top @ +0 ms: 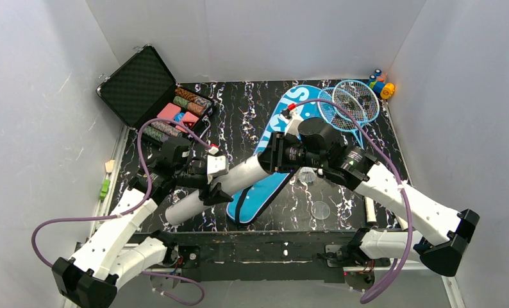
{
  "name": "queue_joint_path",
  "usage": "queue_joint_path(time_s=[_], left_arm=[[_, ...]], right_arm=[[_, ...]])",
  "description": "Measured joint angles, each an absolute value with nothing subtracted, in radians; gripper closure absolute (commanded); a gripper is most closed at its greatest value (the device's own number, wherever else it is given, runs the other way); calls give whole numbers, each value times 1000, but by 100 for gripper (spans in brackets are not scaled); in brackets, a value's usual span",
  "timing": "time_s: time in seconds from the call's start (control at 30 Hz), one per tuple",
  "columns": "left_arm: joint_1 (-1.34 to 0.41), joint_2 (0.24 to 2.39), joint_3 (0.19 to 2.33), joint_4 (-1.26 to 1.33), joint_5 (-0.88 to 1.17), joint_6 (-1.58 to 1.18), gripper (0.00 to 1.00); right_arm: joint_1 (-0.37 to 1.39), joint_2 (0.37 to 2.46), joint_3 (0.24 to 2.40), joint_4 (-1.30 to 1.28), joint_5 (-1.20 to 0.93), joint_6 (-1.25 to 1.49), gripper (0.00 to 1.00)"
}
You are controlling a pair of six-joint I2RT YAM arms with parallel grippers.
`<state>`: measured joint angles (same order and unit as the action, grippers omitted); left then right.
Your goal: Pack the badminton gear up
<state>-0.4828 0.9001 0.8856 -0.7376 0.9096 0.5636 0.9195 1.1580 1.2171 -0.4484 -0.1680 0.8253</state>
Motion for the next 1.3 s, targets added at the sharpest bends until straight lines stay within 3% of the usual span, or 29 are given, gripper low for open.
queue_joint_path(time_s=[0.17,0.27,0.43,0.7,1.1,1.3], left_arm=[[-483,887,858,-767,892,630,81],[-482,876,844,-785,887,678,91],[-482,917,877,-791,889,751,99],[-483,971,925,-764,915,797,100],[-483,937,925,-760,928,779,100],[-483,924,913,-746,928,759,100]], right_arm=[[924,1137,1227,-449,-124,805,38],[925,1079,1227,-479,-89,786,36],[925,952,1230,-511,-10,762,36],[925,888,1208,-540,30,757,41],[925,988,1179,-551,-16,760,47],[925,1023,1182,-541,-46,759,37]])
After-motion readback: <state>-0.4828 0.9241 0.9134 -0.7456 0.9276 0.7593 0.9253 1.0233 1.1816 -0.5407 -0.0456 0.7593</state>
